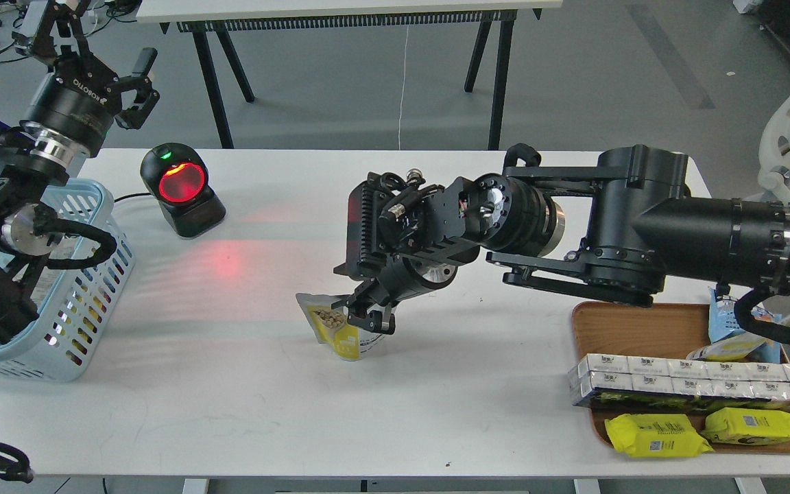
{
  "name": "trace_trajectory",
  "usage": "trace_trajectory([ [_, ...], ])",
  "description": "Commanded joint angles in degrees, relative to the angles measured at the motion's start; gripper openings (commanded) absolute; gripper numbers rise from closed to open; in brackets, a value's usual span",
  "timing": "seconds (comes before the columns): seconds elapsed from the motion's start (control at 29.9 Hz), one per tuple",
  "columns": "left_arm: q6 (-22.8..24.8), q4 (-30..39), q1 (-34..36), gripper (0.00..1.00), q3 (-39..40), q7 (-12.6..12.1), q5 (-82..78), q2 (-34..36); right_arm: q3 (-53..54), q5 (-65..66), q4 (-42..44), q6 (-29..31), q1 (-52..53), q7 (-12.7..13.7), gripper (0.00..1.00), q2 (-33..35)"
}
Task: Scan snack and place in basket
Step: 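Carry the yellow packet toward the scanner and release it on the table, then withdraw the right gripper away from the packet, then reach the left gripper down to the yellow packet and grasp it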
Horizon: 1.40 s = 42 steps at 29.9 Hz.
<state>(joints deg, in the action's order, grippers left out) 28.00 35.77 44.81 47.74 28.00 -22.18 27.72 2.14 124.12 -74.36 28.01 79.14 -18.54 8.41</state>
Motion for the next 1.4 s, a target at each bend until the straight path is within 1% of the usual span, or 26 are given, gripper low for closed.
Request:
trace_trajectory([
  [0.0, 0.0, 0.0, 0.2, 1.00, 0.2, 0.0, -0.4, 0.4, 5.4, -10.7, 4.9, 0.0, 1.0, 2.2, 0.98, 0.4],
  [0.1, 0.0, 2.2, 1.0, 1.00, 0.3, 0.0, -0.7, 2.2, 9.8, -23.4, 10.5, 0.0, 1.2, 5.7, 0.98, 1.7],
  [0.17, 0.0, 3.1, 3.7, 1.00, 0.3, 0.0, -0.8, 4.3, 12.6, -29.5, 14.0, 0.0, 1.1, 7.2, 0.98, 3.7],
  [0.23, 0.0, 3.1, 8.7, 1.00, -0.4, 0.0, -0.7, 5.2, 15.3, -34.4, 16.4, 0.0, 0.7, 7.5, 0.98, 6.1],
  [0.33, 0.0, 3.0, 13.3, 1.00, -0.5, 0.0, -0.7, 6.1, 18.3, -43.1, 20.2, 0.0, -0.3, 7.6, 0.98, 9.4],
  [0.4, 0.0, 3.1, 16.7, 1.00, -2.4, 0.0, -0.7, 6.6, 20.3, -50.3, 23.4, 0.0, -1.7, 7.6, 0.98, 11.6],
  [0.47, 0.0, 3.1, 21.4, 1.00, -7.4, 0.0, -0.7, 6.6, 21.3, -58.3, 25.8, 0.0, -3.1, 7.6, 0.98, 13.7],
  [0.57, 0.0, 3.1, 30.2, 1.00, -18.7, 0.0, -0.8, 6.4, 21.5, -70.8, 26.8, 0.0, -5.7, 7.6, 0.98, 17.9],
  [0.74, 0.0, 3.8, 44.9, 1.00, -37.4, 0.0, -4.2, 3.8, 21.9, -83.7, 26.4, 0.0, -12.1, 7.6, 0.98, 23.7],
  [0.84, 0.0, 6.0, 51.0, 1.00, -45.7, 0.0, -11.4, 1.1, 22.8, -91.6, 26.5, -0.2, -15.2, 7.6, 0.98, 25.7],
  [0.94, 0.0, 13.1, 55.5, 1.00, -51.8, 0.0, -21.3, -0.6, 24.3, -102.5, 26.4, -0.2, -18.8, 7.6, 0.98, 27.6],
  [1.0, 0.0, 18.2, 58.2, 1.00, -57.1, 0.0, -27.3, -1.8, 24.9, -110.4, 26.5, -0.1, -20.8, 7.6, 0.98, 28.6],
  [1.1, 0.0, 23.5, 61.2, 1.00, -67.0, 0.0, -34.3, -4.7, 24.9, -119.1, 26.5, 0.0, -23.1, 7.6, 0.98, 29.5],
  [1.17, 0.0, 26.4, 62.9, 1.00, -73.2, 0.0, -39.7, -6.4, 24.9, -120.9, 26.5, 0.0, -24.2, 7.6, 0.98, 30.5],
  [1.24, 0.0, 28.4, 63.8, 1.00, -77.2, 0.0, -42.8, -7.6, 24.9, -121.0, 26.4, 0.0, -25.3, 7.6, 0.98, 31.1],
  [1.37, 0.0, 32.0, 64.2, 1.00, -81.2, 0.0, -46.2, -9.0, 25.0, -121.0, 26.4, 0.0, -26.9, 7.5, 0.99, 31.6],
])
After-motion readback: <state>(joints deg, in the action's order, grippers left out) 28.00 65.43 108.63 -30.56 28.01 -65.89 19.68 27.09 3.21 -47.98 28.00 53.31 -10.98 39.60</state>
